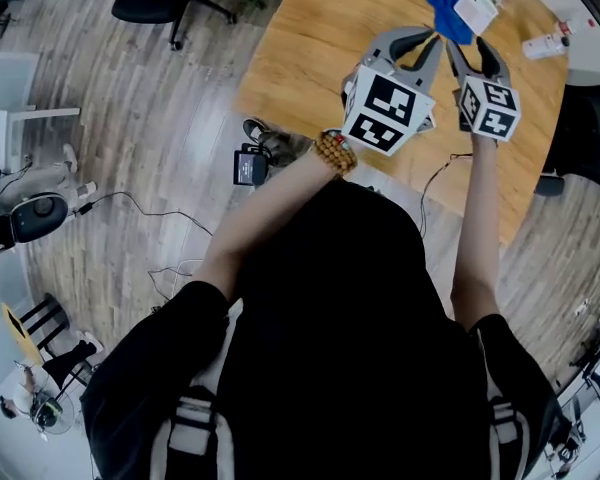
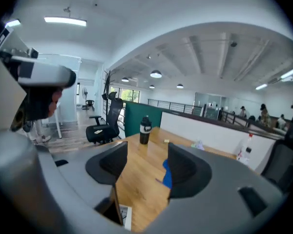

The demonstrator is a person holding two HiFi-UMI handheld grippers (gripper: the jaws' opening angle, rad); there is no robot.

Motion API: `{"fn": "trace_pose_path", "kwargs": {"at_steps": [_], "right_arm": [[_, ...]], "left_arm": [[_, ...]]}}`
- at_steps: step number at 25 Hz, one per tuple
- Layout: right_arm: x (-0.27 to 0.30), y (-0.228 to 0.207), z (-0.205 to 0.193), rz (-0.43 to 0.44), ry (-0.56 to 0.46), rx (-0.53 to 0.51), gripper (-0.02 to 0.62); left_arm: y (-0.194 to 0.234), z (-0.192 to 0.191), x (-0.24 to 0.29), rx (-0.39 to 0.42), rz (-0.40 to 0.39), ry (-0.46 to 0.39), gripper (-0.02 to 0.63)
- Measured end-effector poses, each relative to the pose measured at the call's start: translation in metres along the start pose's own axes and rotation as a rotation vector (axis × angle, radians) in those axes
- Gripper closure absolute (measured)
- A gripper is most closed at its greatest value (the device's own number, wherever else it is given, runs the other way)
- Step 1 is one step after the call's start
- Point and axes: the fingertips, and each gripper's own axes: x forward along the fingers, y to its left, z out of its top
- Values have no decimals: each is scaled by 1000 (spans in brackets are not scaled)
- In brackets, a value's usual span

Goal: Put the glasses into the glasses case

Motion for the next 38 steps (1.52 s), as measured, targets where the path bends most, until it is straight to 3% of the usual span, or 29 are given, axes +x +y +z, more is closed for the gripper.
{"fn": "trace_pose_path", "kwargs": {"at_steps": [7,11,13,14,19,26,38], "right_arm": [[-72,12,129,-78,-353,-50,371],[-117,29,155,-130,-519,-70,438],[-135,42,157,-145,-615,-108,541],[-139,49,154,-145,-631,-125,552],[-138,62,119,-156,-569,-93,588],[-136,62,69,-233,-450,-1,589],[-126,75,-5,-270,-247,-23,589]], "left_arm": [[16,66,-2,-31,41,-201,566],[12,91,-16,-7,31,-320,571],[9,98,-28,-2,26,-391,572],[7,100,-33,7,30,-420,572],[-10,79,-36,92,42,-400,572],[-15,36,-35,92,60,-300,577],[-27,-34,-19,82,62,-145,577]]}}
